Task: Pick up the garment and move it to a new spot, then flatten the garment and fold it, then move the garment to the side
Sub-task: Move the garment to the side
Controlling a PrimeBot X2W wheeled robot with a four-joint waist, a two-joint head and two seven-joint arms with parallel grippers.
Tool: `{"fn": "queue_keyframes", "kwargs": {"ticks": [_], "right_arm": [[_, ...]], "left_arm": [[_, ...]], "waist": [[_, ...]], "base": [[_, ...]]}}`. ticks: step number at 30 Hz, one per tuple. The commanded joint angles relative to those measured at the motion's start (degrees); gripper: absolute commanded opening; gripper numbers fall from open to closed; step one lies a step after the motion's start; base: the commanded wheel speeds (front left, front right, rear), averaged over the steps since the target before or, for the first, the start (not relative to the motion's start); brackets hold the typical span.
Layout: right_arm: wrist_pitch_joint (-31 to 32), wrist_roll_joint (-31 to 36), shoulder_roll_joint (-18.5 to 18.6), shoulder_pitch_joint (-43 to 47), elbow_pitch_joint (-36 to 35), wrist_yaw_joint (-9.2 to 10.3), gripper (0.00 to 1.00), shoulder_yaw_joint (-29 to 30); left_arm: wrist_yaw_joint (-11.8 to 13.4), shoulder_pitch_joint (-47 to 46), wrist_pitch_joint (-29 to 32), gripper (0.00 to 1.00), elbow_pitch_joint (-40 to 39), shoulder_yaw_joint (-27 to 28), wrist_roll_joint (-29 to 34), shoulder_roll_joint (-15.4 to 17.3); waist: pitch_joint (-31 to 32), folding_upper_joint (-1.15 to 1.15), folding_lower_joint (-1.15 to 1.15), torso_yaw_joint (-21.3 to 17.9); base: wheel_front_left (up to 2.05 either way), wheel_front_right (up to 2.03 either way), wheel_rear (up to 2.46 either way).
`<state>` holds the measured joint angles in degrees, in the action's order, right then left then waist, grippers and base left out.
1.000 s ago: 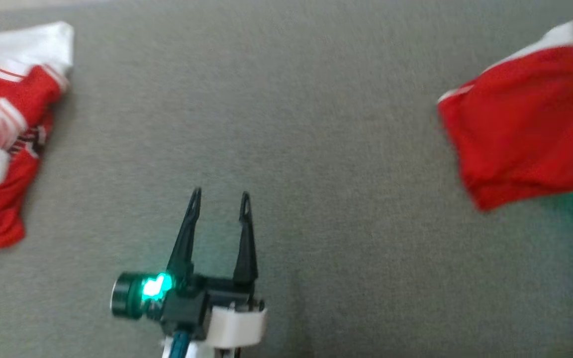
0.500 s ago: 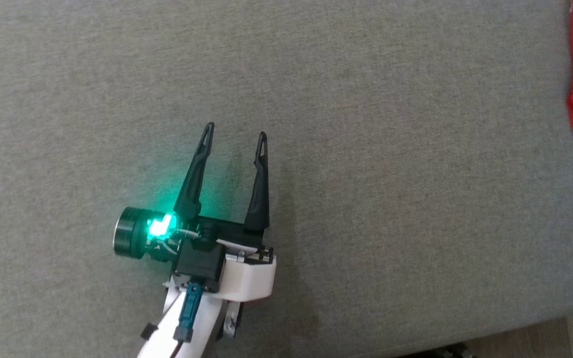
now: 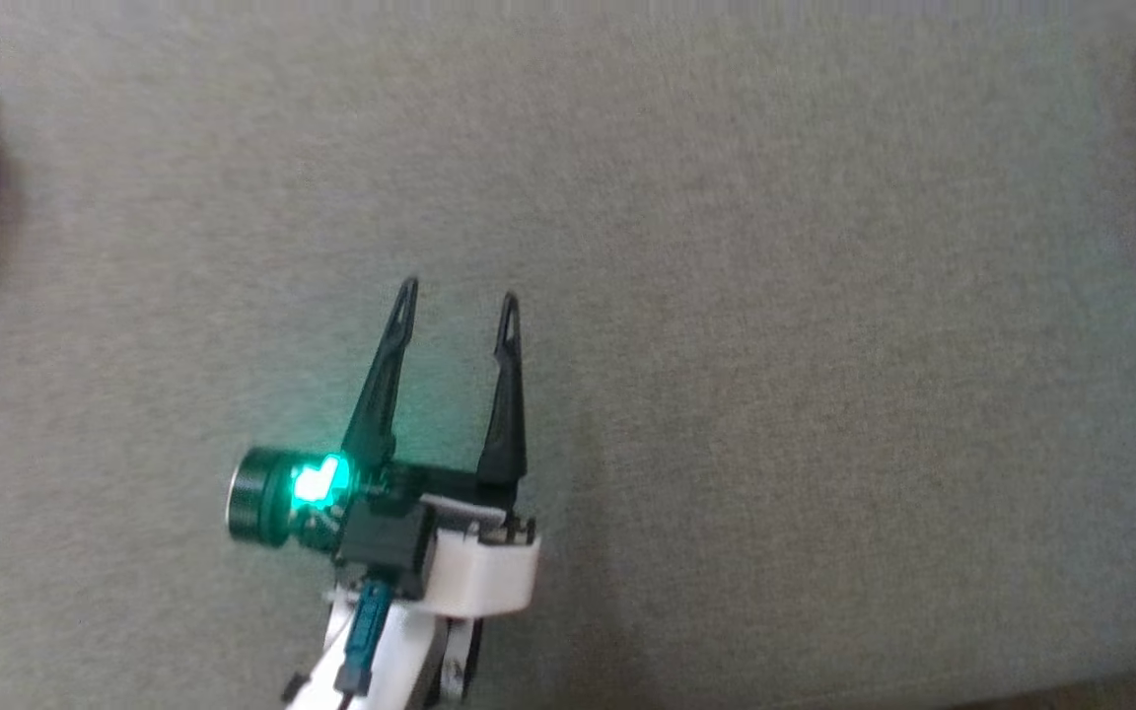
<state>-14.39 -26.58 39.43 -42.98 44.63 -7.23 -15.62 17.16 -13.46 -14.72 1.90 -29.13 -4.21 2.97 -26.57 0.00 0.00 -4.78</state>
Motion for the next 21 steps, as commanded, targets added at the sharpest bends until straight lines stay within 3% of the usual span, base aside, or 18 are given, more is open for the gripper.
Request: {"fn": "queue_keyframes", "kwargs": {"ticks": [1, 4, 5, 9, 10, 15, 21], "right_arm": [[-0.60, 0.76, 0.31, 4.49, -1.81, -0.25, 1.00, -0.20], [-0.60, 2.30, -4.60, 10.58, -6.97, -0.25, 1.00, 0.26], [-0.60, 2.54, -7.83, 14.51, -9.76, -0.25, 1.00, -0.15], [-0.60, 2.61, -13.79, 22.04, -14.30, -0.25, 1.00, -2.15], [-0.61, 2.85, -16.71, 25.71, -16.93, -0.25, 1.00, -2.65], [-0.61, 5.16, -22.66, 34.33, -24.39, -0.25, 1.00, -1.68], [-0.61, 8.31, -28.57, 44.37, -31.92, -0.25, 1.00, 4.09]], "left_arm": [[0.33, 1.57, -0.28, 1.00, -1.57, 1.58, -0.54, -0.09], [0.75, 4.42, -0.28, 1.00, -1.14, 2.51, -2.68, -0.09], [0.90, 6.66, -0.28, 1.00, -0.69, 3.54, -4.26, -0.09], [-0.02, 11.23, -0.28, 1.00, 0.61, 6.17, -5.37, -0.09], [-0.46, 13.75, -0.28, 1.00, 0.64, 8.16, -5.61, -0.09], [-2.44, 19.04, -0.28, 1.00, -0.70, 12.26, -4.64, 0.02], [-4.83, 24.64, -0.28, 1.00, -2.80, 14.80, -2.96, 0.14]], "waist": [[4.38, 0.00, 0.00, 2.40], [9.40, 0.00, 0.00, 4.22], [12.88, 0.00, 0.00, 5.39], [19.76, 0.00, 0.00, 7.20], [22.81, 0.00, 0.00, 7.50], [27.93, 0.00, 0.00, 7.35], [32.09, 0.00, 0.00, 6.88]], "base": [[0.00, 0.00, 0.00], [0.00, 0.00, 0.00], [0.00, 0.00, 0.00], [0.00, 0.00, 0.00], [0.00, 0.00, 0.00], [0.00, 0.00, 0.00], [0.00, 0.00, 0.00]]}}
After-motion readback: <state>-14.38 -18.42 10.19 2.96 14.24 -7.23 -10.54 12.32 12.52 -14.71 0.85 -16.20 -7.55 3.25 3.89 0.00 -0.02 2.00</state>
